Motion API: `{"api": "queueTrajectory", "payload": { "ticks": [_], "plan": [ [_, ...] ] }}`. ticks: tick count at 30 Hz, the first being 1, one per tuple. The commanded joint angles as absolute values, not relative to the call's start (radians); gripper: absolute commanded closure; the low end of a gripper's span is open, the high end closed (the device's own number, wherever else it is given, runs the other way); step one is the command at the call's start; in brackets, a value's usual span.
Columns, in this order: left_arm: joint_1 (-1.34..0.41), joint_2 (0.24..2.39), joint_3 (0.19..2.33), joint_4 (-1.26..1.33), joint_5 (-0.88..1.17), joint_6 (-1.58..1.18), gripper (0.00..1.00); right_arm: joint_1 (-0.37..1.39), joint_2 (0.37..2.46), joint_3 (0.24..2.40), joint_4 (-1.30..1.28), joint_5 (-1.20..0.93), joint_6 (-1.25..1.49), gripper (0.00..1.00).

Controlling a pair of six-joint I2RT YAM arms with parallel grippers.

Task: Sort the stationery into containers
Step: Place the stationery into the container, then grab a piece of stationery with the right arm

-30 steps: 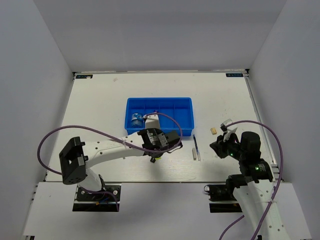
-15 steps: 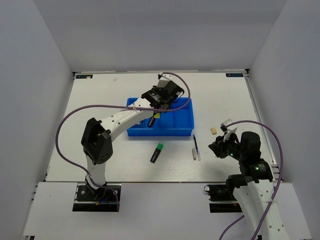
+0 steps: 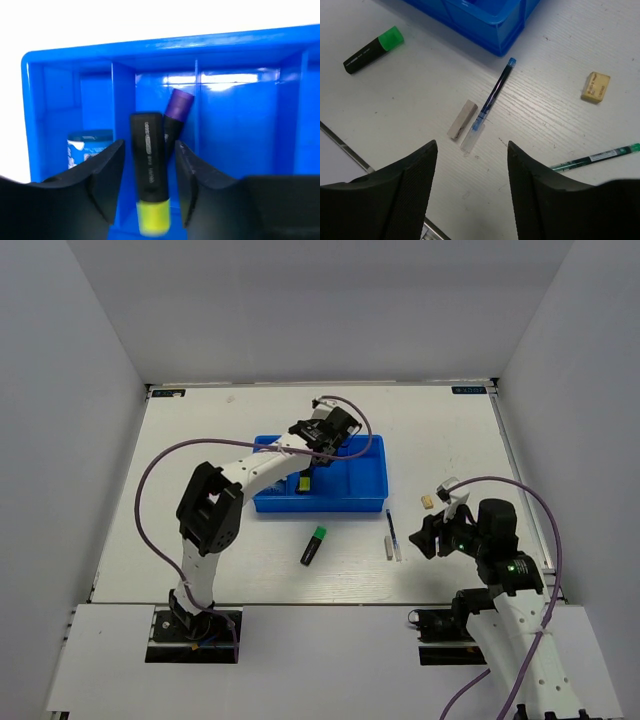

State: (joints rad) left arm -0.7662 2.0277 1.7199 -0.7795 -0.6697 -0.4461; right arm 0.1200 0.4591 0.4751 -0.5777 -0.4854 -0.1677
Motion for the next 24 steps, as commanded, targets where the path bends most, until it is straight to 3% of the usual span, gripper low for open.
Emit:
{"api": "queueTrajectory", "payload": {
  "ticks": [1, 5, 9, 10, 11, 13, 14, 16, 17, 18, 19, 20, 21, 22, 24],
  "plan": [
    [-0.738, 1.965, 1.687, -0.744, -0.634, -0.445, 0.41, 0.123, 0.485, 0.509, -0.572, -0.541, -0.184, 0.37],
    [-0.712, 1.927, 1.652, -0.721, -0.595, -0.445, 0.30, 0.121, 0.509, 0.523, -0.575, -0.593, -0.202, 0.37],
    [-0.690, 1.876, 1.634, -0.729, -0.566, -0.449, 0.30, 0.123, 0.545, 0.546, -0.594, -0.673, -0.282, 0.39],
    [-0.692, 1.864, 1.634, -0.732, -0.560, -0.454, 0.34, 0.121, 0.572, 0.558, -0.600, -0.724, -0.319, 0.39],
    [-0.692, 1.824, 1.626, -0.741, -0.534, -0.457, 0.41, 0.123, 0.587, 0.602, -0.632, -0.782, -0.456, 0.43],
    [-0.701, 1.744, 1.583, -0.744, -0.499, -0.463, 0.94, 0.126, 0.621, 0.646, -0.695, -0.860, -0.562, 0.45],
    [-0.701, 1.673, 1.563, -0.747, -0.388, -0.465, 1.00, 0.124, 0.696, 0.691, -0.753, -0.918, -0.700, 0.47],
    [-0.703, 1.497, 1.443, -0.749, -0.288, -0.471, 1.00, 0.129, 0.789, 0.762, -0.940, -1.025, -1.060, 0.49],
    [-0.703, 1.447, 1.401, -0.743, -0.256, -0.472, 0.95, 0.130, 0.860, 0.817, -0.995, -1.046, -1.153, 0.49],
    [-0.703, 1.396, 1.363, -0.744, -0.226, -0.479, 0.80, 0.136, 0.936, 0.871, -1.062, -1.064, -1.380, 0.49],
    [-0.704, 1.246, 1.219, -0.739, -0.198, -0.476, 0.40, 0.143, 0.977, 0.915, -1.276, -1.081, -1.645, 0.49],
    [-0.700, 1.197, 1.172, -0.741, -0.184, -0.463, 0.28, 0.152, 1.049, 0.936, -1.329, -1.075, -1.749, 0.49],
    [-0.692, 1.154, 1.091, -0.762, -0.158, -0.454, 0.21, 0.167, 1.125, 0.951, -1.369, -1.071, -1.986, 0.47],
    [-0.683, 1.018, 1.056, -0.781, -0.158, -0.451, 0.13, 0.178, 1.161, 1.018, -1.479, -0.996, -2.046, 0.44],
    [-0.663, 0.903, 0.945, -0.863, -0.161, -0.442, 0.09, 0.225, 1.279, 1.060, -1.540, -0.936, -2.185, 0.43]
  ]
}}
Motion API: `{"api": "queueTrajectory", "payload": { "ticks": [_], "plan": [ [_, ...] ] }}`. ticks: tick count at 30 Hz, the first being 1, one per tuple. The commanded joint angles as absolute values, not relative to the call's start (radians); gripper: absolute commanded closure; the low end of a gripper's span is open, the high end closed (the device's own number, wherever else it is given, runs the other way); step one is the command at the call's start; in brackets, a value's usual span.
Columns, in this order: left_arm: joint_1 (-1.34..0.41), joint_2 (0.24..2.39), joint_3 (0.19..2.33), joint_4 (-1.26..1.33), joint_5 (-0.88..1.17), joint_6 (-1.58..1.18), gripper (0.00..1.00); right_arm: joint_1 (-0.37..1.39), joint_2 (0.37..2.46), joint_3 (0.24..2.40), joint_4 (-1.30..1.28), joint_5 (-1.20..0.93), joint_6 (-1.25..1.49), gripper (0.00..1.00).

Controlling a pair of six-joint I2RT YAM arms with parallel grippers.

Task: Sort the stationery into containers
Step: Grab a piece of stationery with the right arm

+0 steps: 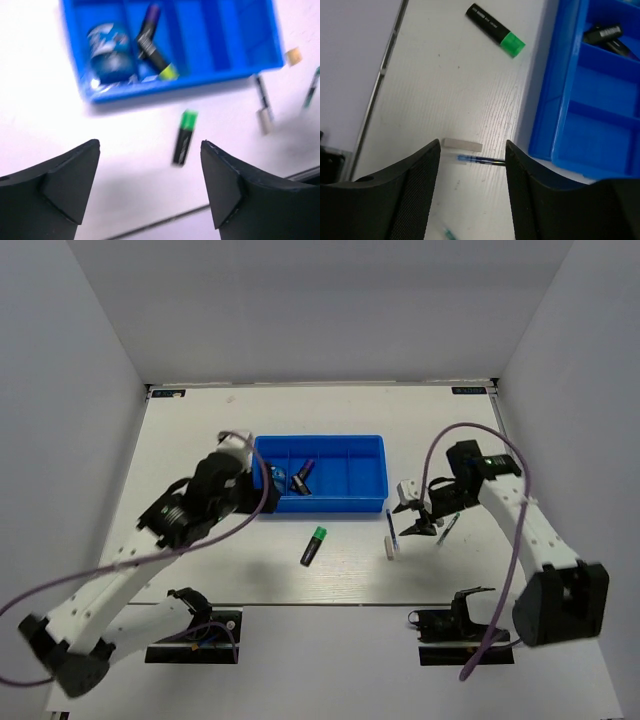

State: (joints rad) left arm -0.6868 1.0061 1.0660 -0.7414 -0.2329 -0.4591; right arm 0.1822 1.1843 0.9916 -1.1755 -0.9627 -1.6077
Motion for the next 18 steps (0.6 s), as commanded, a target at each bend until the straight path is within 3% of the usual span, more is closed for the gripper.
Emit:
{"api": "queueTrajectory", "payload": {
  "ticks": [1, 7, 11, 12, 15, 18],
  "plan": [
    [-0.658, 0.864, 0.918, -0.876, -0.169, -0.442, 0.07, 0.238, 1.299, 1.115, -1.528, -0.848, -2.213, 0.42],
    [-0.652, 0.513, 0.641, -0.861, -0.258, -0.462, 0.08, 0.395, 1.443, 1.230, -1.322, -0.824, -2.067, 0.38],
    [-0.652, 0.428, 0.563, -0.839, -0.270, -0.440, 0.27, 0.521, 1.557, 1.351, -1.324, -0.720, -1.929, 0.47],
    [-0.650, 0.425, 0.566, -0.841, -0.268, -0.437, 0.37, 0.588, 1.569, 1.350, -1.306, -0.621, -1.913, 0.47],
    [-0.649, 0.407, 0.563, -0.847, -0.271, -0.430, 0.56, 0.694, 1.594, 1.351, -1.177, -0.496, -1.786, 0.53],
    [-0.631, 0.379, 0.551, -0.839, -0.259, -0.428, 0.55, 0.799, 1.646, 1.382, -1.096, -0.372, -1.617, 0.56]
  ]
}}
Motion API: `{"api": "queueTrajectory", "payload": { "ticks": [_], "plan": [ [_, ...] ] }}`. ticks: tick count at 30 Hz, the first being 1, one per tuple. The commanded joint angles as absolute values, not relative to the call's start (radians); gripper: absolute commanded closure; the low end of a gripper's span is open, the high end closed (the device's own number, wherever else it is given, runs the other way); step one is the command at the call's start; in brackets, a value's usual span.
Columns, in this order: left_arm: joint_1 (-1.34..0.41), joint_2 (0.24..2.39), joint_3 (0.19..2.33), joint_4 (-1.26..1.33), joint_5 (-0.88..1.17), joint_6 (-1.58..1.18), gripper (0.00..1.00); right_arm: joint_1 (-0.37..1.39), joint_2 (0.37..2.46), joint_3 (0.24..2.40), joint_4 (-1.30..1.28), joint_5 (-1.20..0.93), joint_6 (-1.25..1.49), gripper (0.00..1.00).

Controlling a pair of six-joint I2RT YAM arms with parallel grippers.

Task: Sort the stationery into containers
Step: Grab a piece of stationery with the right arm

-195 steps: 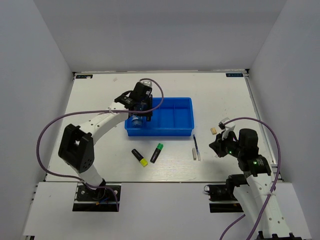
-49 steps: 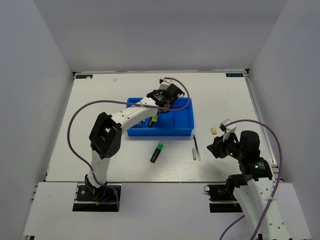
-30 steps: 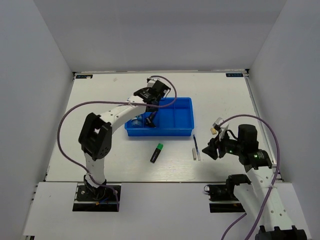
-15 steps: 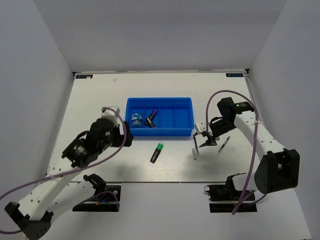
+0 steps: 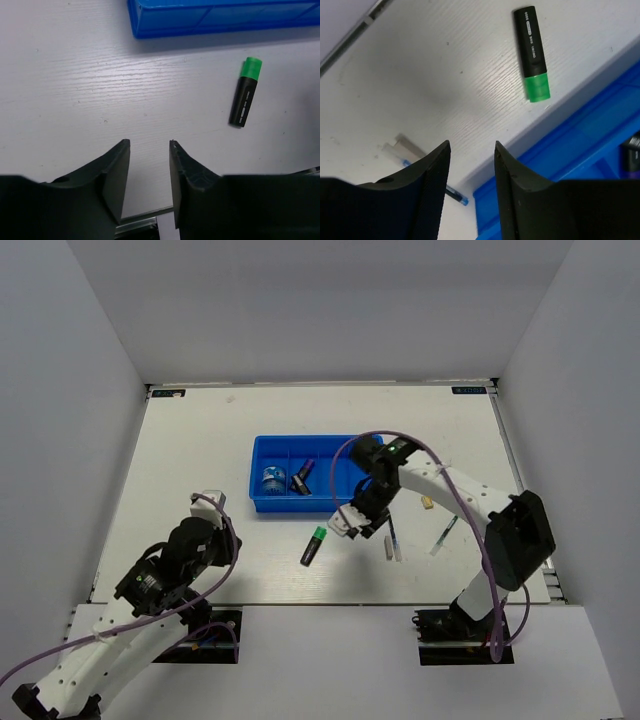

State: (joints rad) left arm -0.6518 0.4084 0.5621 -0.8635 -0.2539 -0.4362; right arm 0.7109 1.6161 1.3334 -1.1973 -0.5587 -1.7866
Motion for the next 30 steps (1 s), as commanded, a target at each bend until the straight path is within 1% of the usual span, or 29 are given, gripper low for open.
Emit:
{"api": "queueTrajectory", "payload": {
  "ticks": [1, 2, 3, 4, 6, 8, 9, 10, 12, 14, 16, 21, 30],
  "plan": [
    [-0.630, 0.373, 0.552, -0.842, -0.258, -0.428, 0.51, 0.813, 1.658, 1.387, -1.080, -0.347, -1.597, 0.56],
    [-0.621, 0.371, 0.554, -0.845, -0.258, -0.425, 0.48, 0.848, 1.681, 1.394, -1.066, -0.324, -1.577, 0.56],
    [-0.617, 0.365, 0.552, -0.848, -0.258, -0.423, 0.40, 0.862, 1.696, 1.431, -1.049, -0.278, -1.547, 0.58],
    [-0.605, 0.361, 0.554, -0.856, -0.258, -0.423, 0.34, 0.892, 1.710, 1.446, -1.049, -0.269, -1.543, 0.58],
    [-0.578, 0.353, 0.552, -0.859, -0.233, -0.417, 0.28, 0.908, 1.765, 1.504, -1.055, -0.255, -1.531, 0.58],
    [-0.522, 0.347, 0.545, -0.858, -0.191, -0.413, 0.24, 0.937, 1.814, 1.541, -1.057, -0.238, -1.526, 0.58],
    [-0.503, 0.345, 0.542, -0.857, -0.149, -0.413, 0.23, 0.945, 1.827, 1.546, -1.052, -0.227, -1.526, 0.56],
    [-0.436, 0.335, 0.531, -0.859, -0.106, -0.413, 0.23, 0.948, 1.845, 1.557, -1.034, -0.221, -1.532, 0.56],
    [-0.361, 0.330, 0.508, -0.845, -0.027, -0.417, 0.23, 0.977, 1.881, 1.565, -1.017, -0.209, -1.542, 0.55],
    [-0.344, 0.330, 0.503, -0.842, 0.017, -0.417, 0.19, 0.991, 1.896, 1.571, -1.019, -0.209, -1.558, 0.54],
    [-0.331, 0.336, 0.511, -0.841, 0.006, -0.414, 0.19, 1.006, 1.914, 1.574, -1.023, -0.206, -1.575, 0.54],
    [-0.313, 0.313, 0.517, -0.861, -0.037, -0.426, 0.15, 1.043, 1.963, 1.598, -1.008, -0.207, -1.566, 0.51],
    [-0.313, 0.288, 0.522, -0.882, -0.095, -0.436, 0.14, 1.080, 2.039, 1.631, -0.979, -0.216, -1.545, 0.51]
  ]
}}
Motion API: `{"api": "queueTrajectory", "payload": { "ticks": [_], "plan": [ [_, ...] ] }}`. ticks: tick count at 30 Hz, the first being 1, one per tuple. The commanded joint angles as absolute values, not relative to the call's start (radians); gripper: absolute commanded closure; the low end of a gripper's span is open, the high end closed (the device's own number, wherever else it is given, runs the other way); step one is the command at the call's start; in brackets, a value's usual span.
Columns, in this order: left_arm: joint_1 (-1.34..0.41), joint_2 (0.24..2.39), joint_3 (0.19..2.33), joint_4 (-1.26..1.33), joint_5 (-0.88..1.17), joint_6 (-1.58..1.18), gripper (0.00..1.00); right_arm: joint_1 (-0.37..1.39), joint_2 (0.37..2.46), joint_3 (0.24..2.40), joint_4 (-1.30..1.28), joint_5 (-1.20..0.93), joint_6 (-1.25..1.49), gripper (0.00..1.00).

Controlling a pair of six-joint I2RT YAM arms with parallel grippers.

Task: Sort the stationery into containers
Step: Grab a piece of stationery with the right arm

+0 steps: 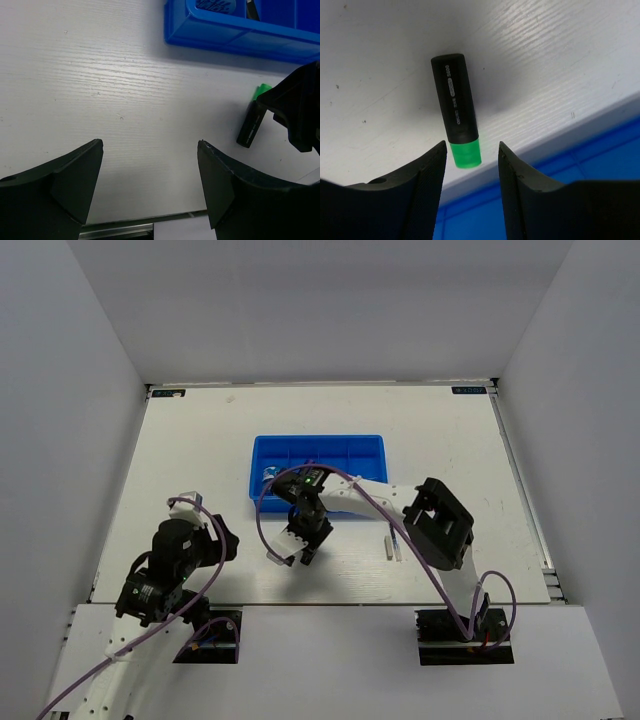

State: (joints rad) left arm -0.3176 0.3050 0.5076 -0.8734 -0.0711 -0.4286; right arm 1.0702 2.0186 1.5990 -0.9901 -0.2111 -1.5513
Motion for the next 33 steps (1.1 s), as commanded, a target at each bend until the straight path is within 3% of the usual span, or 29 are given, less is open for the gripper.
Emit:
{"api": "queueTrajectory", "payload": {
  "ticks": [1, 24, 27, 33],
  "plan": [
    [-0.311, 0.287, 0.520, -0.882, -0.097, -0.437, 0.14, 1.086, 2.046, 1.628, -0.977, -0.216, -1.543, 0.51],
    [-0.313, 0.272, 0.520, -0.885, -0.110, -0.434, 0.14, 1.117, 2.045, 1.460, -0.833, -0.146, -1.477, 0.51],
    [-0.311, 0.270, 0.520, -0.887, -0.117, -0.437, 0.14, 1.120, 2.049, 1.441, -0.815, -0.143, -1.468, 0.56],
    [-0.311, 0.264, 0.523, -0.890, -0.130, -0.439, 0.14, 1.120, 2.039, 1.378, -0.787, -0.156, -1.422, 0.80]
  ]
}}
